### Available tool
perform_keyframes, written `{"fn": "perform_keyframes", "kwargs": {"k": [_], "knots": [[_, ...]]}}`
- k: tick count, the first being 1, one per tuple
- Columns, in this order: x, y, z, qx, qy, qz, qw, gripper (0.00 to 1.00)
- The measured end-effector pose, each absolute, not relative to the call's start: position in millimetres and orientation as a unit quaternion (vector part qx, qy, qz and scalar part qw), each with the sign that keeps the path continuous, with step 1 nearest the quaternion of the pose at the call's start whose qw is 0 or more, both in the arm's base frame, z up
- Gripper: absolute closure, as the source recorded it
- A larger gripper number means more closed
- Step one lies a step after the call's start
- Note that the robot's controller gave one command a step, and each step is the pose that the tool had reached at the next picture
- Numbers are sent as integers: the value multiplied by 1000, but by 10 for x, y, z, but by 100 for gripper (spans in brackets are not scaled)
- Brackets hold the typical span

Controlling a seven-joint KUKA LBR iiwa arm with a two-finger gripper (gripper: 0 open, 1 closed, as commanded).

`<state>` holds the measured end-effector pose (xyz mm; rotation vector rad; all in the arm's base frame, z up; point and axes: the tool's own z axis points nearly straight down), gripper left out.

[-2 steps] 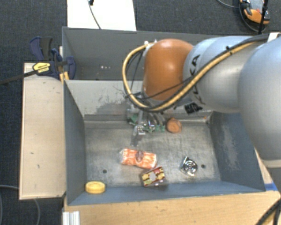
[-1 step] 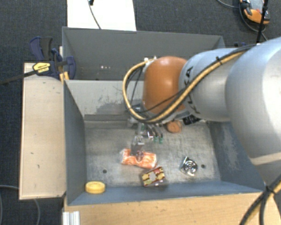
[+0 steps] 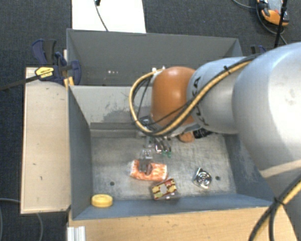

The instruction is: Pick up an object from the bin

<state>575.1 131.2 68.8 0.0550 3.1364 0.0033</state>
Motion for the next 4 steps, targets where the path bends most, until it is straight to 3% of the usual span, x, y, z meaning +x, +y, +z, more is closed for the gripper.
{"fn": "perform_keyframes", "kwargs": {"k": [1,2,3,4], "knots": [[5507,1286,747,2,1000,3,9,0],[5393,1359,745,-100,995,0,1,100],[5393,1358,745,-99,995,0,1,100],[5452,1364,2288,-75,997,1,4,100]]}}
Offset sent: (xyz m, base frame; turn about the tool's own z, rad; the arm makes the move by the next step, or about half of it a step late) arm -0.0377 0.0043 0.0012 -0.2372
